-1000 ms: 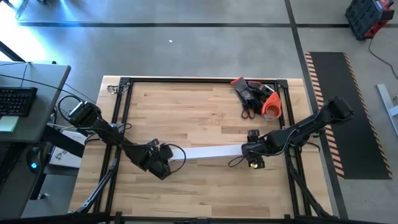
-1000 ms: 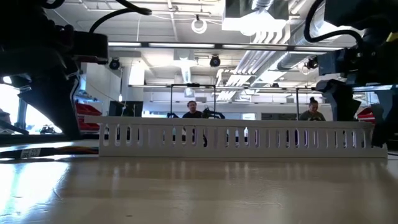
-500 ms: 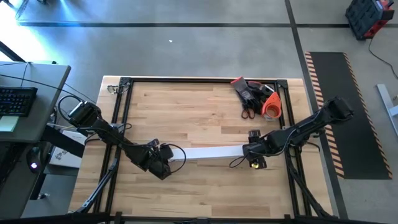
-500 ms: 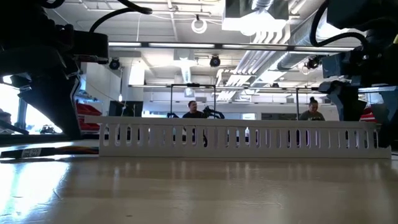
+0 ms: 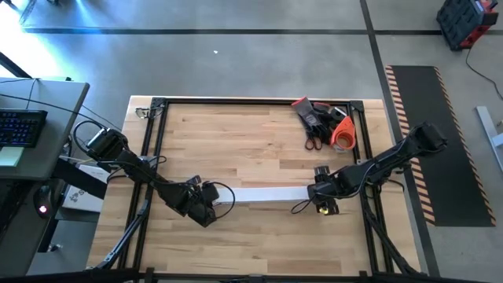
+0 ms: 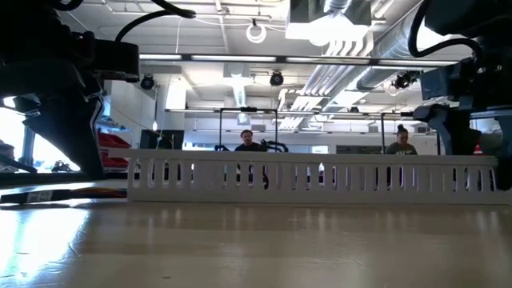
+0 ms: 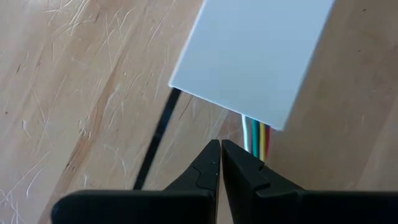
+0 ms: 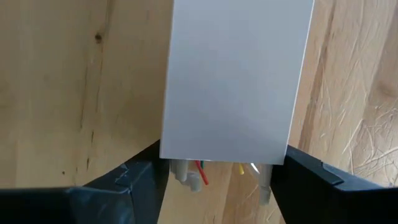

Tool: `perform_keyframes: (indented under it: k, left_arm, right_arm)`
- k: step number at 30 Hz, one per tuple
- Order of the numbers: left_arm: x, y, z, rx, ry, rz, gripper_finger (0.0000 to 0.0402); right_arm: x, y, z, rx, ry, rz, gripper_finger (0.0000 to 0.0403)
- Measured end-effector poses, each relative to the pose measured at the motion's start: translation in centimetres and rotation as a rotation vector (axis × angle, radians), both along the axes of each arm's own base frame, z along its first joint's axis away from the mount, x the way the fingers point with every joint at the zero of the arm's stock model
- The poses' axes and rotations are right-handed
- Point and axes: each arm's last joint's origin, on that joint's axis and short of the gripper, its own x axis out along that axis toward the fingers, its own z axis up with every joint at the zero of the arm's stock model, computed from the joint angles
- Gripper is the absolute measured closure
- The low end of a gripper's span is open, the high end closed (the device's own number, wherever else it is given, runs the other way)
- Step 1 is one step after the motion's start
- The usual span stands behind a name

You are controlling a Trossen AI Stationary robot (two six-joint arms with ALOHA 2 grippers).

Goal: Ziptie cables
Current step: Close the white cable duct

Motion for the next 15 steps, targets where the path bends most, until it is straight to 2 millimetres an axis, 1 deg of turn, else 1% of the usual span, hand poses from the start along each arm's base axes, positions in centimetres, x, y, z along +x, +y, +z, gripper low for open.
perform_keyframes:
  k: [7, 12, 15]
  left_arm:
    - [0.2, -0.1, 0.0, -0.016, -0.029, -0.001, 0.0401]
    - [1.2, 0.0, -0.3, -0.039, -0.119, -0.024, 0.0401]
    - [2.1, 0.3, -0.5, -0.06, -0.155, -0.082, 0.0401]
  right_arm:
    - [-0.1, 0.0, 0.0, 0.002, 0.002, -0.011, 0.0177]
    - [-0.1, 0.0, 0.0, 0.001, 0.009, -0.01, 0.0177]
    - [-0.3, 0.0, -0.1, -0.002, 0.03, 0.002, 0.0177]
